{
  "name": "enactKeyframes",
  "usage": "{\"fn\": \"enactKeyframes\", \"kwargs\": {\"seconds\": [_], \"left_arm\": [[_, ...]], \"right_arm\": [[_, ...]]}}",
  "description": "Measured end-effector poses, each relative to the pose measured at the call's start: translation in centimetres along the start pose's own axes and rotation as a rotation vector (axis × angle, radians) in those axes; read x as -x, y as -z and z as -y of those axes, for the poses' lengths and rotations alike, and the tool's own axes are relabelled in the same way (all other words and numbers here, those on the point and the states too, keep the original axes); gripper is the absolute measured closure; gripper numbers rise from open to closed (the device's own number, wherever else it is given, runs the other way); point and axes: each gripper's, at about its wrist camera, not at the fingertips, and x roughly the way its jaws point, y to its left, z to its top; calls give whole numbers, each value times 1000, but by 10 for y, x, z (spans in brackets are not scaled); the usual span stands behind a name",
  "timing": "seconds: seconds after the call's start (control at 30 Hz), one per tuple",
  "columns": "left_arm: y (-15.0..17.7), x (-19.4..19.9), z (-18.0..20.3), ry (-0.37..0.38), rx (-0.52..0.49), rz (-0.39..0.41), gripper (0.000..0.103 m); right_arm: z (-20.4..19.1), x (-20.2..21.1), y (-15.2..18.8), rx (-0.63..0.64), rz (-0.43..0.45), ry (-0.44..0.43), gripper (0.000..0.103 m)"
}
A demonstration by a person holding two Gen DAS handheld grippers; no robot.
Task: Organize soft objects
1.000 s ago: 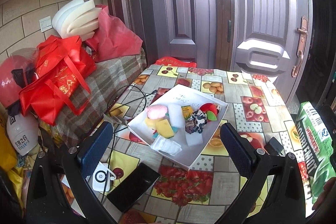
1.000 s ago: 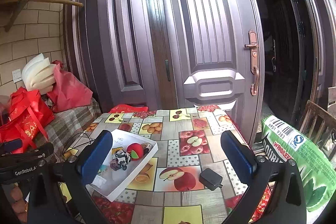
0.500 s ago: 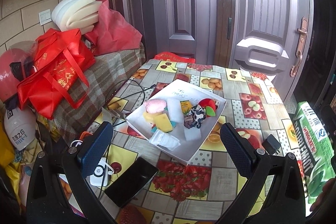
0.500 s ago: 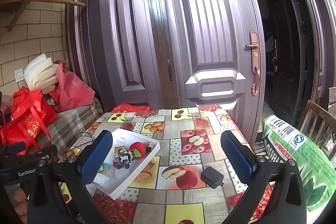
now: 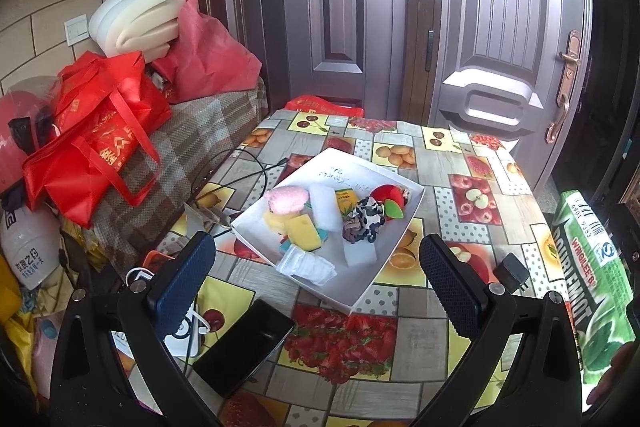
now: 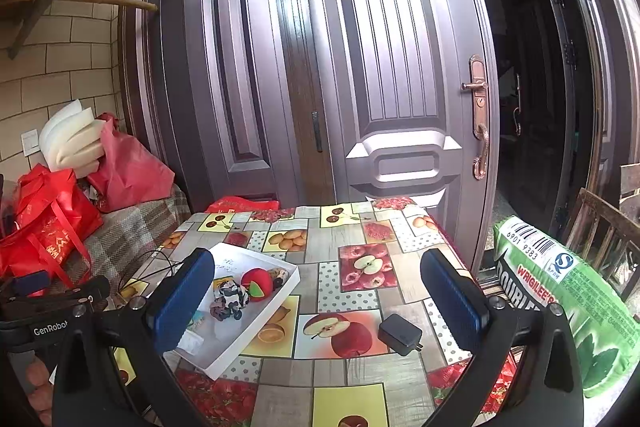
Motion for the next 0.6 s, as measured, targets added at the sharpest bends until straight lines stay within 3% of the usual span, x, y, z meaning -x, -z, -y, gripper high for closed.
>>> {"fn": "enactKeyframes", "kwargs": {"seconds": [0.6], "left_arm": [[1, -3, -1, 4, -3, -4, 0]], "right_arm": [[-8, -3, 1, 16, -8, -9, 0]]}}
